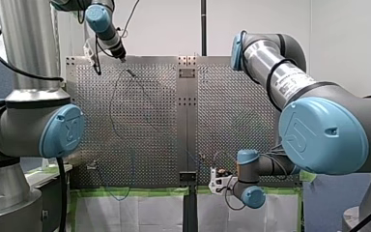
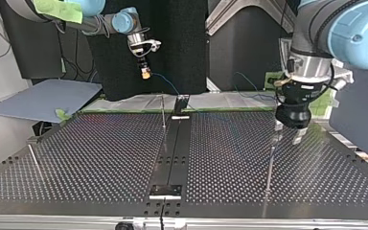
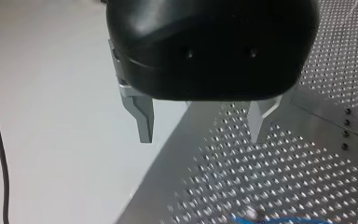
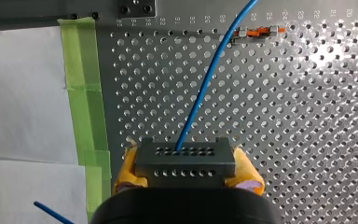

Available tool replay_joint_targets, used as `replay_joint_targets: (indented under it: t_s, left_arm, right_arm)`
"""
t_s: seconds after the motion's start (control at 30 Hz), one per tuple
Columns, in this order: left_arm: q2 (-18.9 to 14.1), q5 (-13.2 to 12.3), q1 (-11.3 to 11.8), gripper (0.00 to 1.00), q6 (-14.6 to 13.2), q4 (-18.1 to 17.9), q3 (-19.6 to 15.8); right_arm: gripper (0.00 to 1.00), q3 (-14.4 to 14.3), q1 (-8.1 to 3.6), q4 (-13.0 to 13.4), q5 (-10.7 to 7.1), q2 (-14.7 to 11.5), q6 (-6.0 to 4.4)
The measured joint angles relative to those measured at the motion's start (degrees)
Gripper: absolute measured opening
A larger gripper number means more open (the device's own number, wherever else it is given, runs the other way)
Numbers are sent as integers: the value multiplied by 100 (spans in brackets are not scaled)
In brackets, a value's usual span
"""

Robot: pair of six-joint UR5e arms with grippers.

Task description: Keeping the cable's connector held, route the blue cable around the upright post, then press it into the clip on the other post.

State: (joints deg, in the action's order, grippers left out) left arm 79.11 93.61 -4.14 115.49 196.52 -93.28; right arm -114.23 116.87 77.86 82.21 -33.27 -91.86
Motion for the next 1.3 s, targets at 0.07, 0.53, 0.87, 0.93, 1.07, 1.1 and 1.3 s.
replay_joint_targets:
  t_s: [0.07, 0.53, 0.87, 0.93, 1.07, 1.1, 1.3]
  left_arm:
    - [47, -40, -24, 100, -124, 28, 115]
    - [275, 277, -212, 100, -955, 241, 231]
    - [391, 486, -322, 100, -1512, 241, 232]
    - [393, 499, -329, 100, -1607, 239, 232]
    - [395, 521, -335, 100, -1835, 232, 233]
    - [396, 524, -337, 100, -1890, 232, 233]
    - [397, 541, -347, 100, -2241, 230, 233]
  right_arm:
    - [0, 0, 1, -1, -13, 0, 0]
    - [0, 0, 1, -19, -98, 0, 0]
    - [0, 0, 3, -39, -99, 1, 1]
    - [0, 0, 3, -41, -99, 1, 2]
    - [0, 0, 2, -45, -99, 1, 7]
    - [0, 0, 2, -47, -99, 0, 10]
    - [0, 0, 3, -50, -99, 1, 14]
